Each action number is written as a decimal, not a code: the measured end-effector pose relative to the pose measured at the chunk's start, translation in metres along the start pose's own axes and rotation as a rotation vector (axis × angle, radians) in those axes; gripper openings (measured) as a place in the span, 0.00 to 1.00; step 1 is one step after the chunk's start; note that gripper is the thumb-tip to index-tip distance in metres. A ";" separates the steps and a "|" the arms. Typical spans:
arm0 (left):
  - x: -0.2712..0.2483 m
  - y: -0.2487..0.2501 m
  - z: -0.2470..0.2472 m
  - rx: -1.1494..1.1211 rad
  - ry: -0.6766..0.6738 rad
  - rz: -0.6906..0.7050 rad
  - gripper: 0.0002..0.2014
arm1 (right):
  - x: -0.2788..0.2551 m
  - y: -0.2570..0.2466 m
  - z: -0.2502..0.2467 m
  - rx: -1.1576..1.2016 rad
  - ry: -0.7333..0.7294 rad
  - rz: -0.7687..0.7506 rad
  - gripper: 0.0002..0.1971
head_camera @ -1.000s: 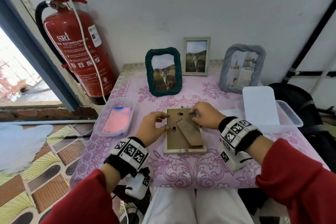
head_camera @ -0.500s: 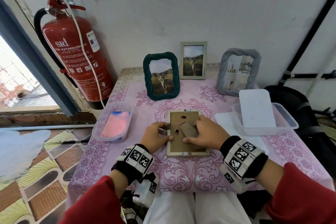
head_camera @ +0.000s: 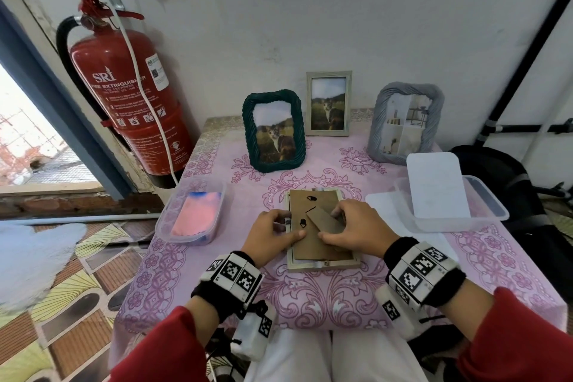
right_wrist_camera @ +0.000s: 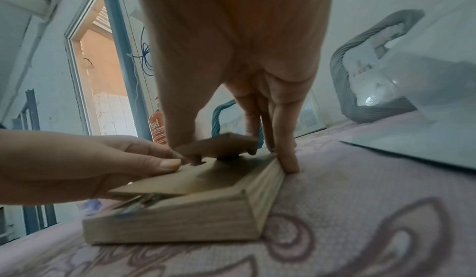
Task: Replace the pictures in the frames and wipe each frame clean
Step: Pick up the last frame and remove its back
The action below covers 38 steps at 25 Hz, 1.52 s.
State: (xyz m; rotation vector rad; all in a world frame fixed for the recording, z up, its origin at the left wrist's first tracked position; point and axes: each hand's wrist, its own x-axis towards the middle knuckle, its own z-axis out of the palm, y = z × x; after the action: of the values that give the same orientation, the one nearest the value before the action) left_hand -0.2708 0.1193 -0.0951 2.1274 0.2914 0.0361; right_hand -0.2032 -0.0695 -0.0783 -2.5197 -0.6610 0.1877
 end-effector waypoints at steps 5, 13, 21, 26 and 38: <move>-0.004 0.006 0.004 -0.278 0.001 -0.029 0.25 | -0.002 0.007 0.002 -0.009 -0.005 -0.046 0.25; -0.008 0.012 -0.001 -0.641 -0.165 -0.105 0.25 | -0.009 0.015 -0.006 0.178 -0.114 -0.041 0.24; -0.011 -0.011 -0.027 -0.628 -0.012 -0.070 0.25 | -0.010 0.027 -0.012 0.156 -0.171 -0.025 0.35; -0.022 -0.031 -0.039 -0.582 0.095 -0.054 0.25 | -0.015 0.036 -0.014 0.354 -0.241 -0.007 0.39; -0.035 -0.062 -0.045 -0.315 0.260 -0.141 0.26 | -0.015 0.042 -0.012 0.437 -0.225 0.023 0.38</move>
State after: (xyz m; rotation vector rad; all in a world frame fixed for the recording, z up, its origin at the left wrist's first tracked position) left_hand -0.3228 0.1807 -0.1197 1.7838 0.5516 0.2607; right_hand -0.1953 -0.1133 -0.0899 -2.1023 -0.6009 0.5665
